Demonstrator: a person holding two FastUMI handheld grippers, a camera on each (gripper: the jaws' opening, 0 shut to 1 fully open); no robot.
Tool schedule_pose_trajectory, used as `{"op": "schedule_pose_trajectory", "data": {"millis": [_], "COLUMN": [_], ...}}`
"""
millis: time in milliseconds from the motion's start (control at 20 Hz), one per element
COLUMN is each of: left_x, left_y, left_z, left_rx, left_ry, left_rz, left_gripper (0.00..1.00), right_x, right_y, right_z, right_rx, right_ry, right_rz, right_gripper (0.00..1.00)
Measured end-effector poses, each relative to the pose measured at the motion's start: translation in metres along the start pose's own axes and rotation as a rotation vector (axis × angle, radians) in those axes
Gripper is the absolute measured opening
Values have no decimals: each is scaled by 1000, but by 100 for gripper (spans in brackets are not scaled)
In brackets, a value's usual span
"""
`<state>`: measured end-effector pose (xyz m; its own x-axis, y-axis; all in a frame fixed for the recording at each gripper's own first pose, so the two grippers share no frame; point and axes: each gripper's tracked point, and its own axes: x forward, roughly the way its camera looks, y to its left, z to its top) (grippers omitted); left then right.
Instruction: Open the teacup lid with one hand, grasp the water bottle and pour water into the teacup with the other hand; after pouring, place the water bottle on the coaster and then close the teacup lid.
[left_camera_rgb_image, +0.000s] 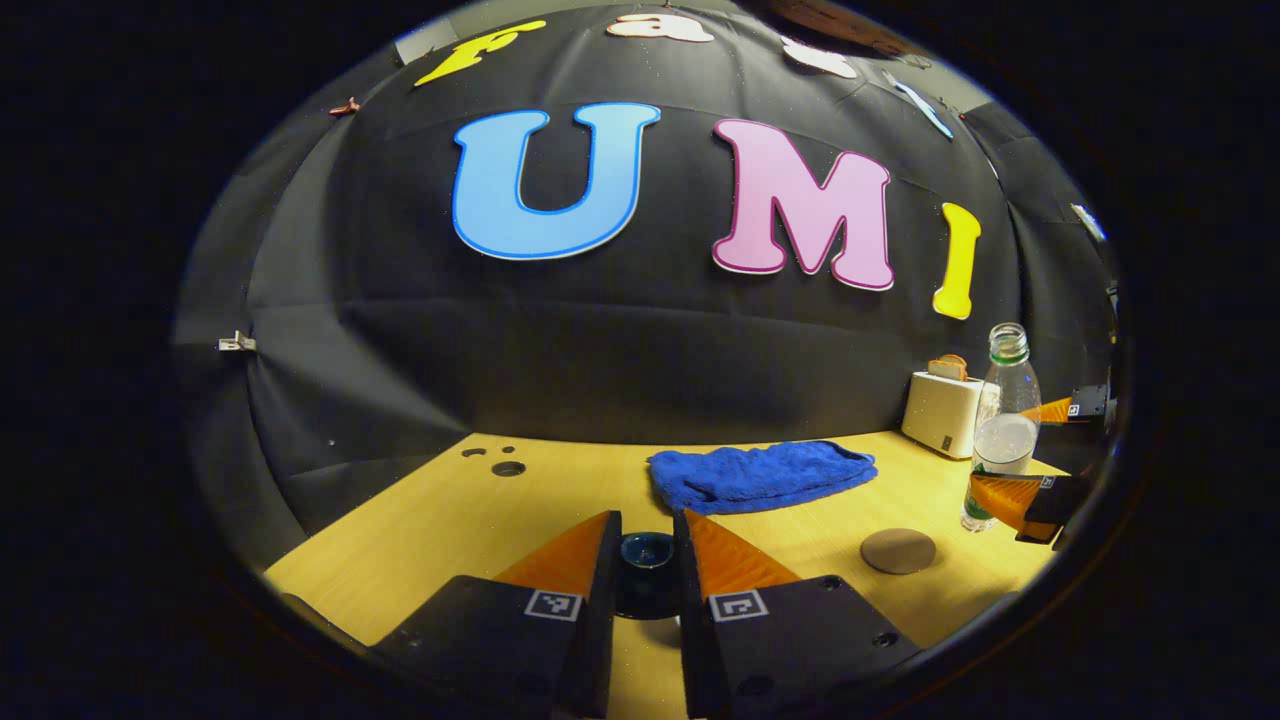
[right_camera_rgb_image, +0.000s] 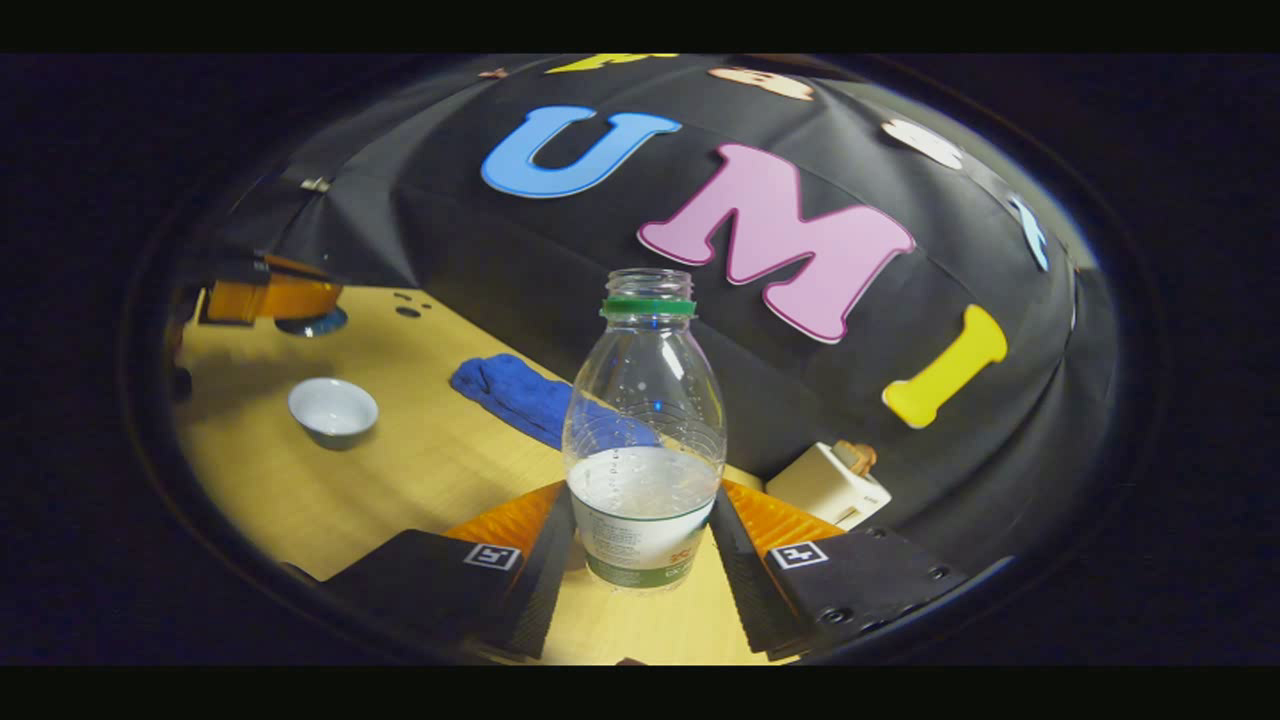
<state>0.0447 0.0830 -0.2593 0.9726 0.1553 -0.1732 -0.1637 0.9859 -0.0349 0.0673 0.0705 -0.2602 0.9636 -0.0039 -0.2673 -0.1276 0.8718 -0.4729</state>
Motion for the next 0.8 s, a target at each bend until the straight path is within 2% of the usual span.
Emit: {"op": "schedule_pose_trajectory", "data": {"millis": [50, 200, 350, 450, 500, 550, 600, 800], "left_x": [-1, -5, -10, -13, -13, -14, -15, -15], "left_y": [8, 28, 47, 58, 62, 67, 71, 79], "left_z": [1, 0, -3, -5, -9, -9, -11, -12], "left_rx": [0, 0, 1, -8, -11, -12, -12, -15], "left_ry": [-2, -8, -6, -6, -3, -1, 0, -4], "left_rz": [12, 46, 88, 110, 122, 135, 144, 164], "left_gripper": [32, 32, 32, 32, 32, 32, 32, 32], "right_x": [2, 13, 20, 25, 27, 29, 29, 32], "right_y": [1, 8, 21, 29, 33, 36, 39, 48], "right_z": [3, 13, 17, 21, 22, 22, 21, 23], "right_rx": [-58, -220, -351, -421, -450, -474, -498, -625], "right_ry": [-2, -16, -12, -10, -11, -13, -14, -26], "right_rz": [-10, -27, -7, 7, 11, 17, 21, 31], "right_gripper": [75, 75, 75, 72, 75, 72, 75, 75]}}
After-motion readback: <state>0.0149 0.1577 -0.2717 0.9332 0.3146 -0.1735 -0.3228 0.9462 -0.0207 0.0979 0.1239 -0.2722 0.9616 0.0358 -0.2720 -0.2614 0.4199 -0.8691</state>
